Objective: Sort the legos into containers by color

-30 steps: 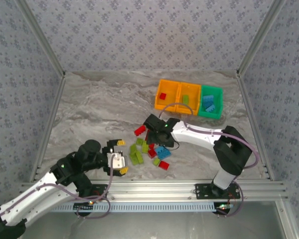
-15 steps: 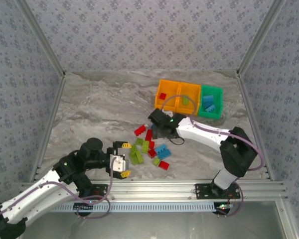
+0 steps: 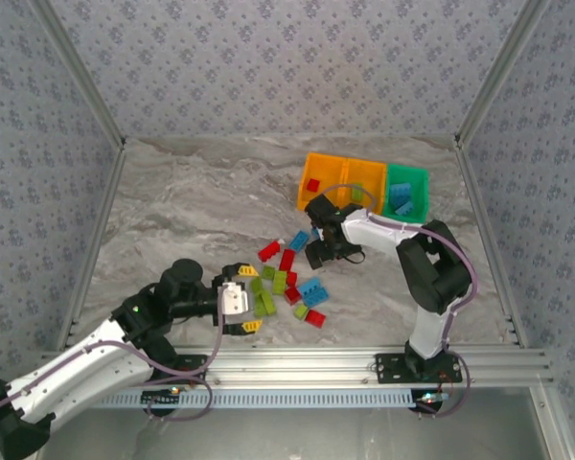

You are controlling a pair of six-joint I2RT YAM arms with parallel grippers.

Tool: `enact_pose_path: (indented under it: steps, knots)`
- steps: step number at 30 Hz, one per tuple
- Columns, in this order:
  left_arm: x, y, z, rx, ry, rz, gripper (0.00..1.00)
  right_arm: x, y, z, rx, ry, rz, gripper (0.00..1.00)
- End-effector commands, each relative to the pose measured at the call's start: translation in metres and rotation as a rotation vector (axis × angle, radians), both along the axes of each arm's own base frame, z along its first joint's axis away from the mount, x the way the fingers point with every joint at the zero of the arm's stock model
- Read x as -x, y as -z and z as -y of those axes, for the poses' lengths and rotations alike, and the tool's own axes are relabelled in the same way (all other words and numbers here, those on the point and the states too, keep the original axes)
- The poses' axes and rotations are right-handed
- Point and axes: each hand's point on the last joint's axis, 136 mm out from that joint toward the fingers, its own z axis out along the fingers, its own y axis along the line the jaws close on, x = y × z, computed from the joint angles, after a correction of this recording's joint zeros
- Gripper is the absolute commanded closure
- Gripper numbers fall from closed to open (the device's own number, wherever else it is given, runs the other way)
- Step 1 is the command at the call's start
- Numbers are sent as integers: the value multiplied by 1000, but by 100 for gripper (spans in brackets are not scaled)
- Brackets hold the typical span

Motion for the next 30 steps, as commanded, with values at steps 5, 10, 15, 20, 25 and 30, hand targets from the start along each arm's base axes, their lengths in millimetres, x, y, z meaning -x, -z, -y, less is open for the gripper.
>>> enact_pose_path:
  steps: [5, 10, 15, 20, 25, 30]
  knots:
    - [2, -8, 0, 15, 29, 30, 1, 0, 7, 3, 1, -22, -31, 41]
    - [6, -8, 1, 18, 64, 39, 1, 7, 2, 4, 5, -15, -12, 65]
    - [6, -10, -1, 21, 67, 73, 1, 10, -30, 4, -1, -16, 87, 80]
    - [-9, -19, -1, 61, -13, 95, 1, -15, -105, 2, -121, 70, 307, 80]
    - [-29, -37, -1, 166, -141, 14, 1, -86, -145, 11, -156, 254, 472, 79]
    - [-55, -45, -8, 196, -339, -137, 1, -150, -125, 6, -113, 303, 464, 79]
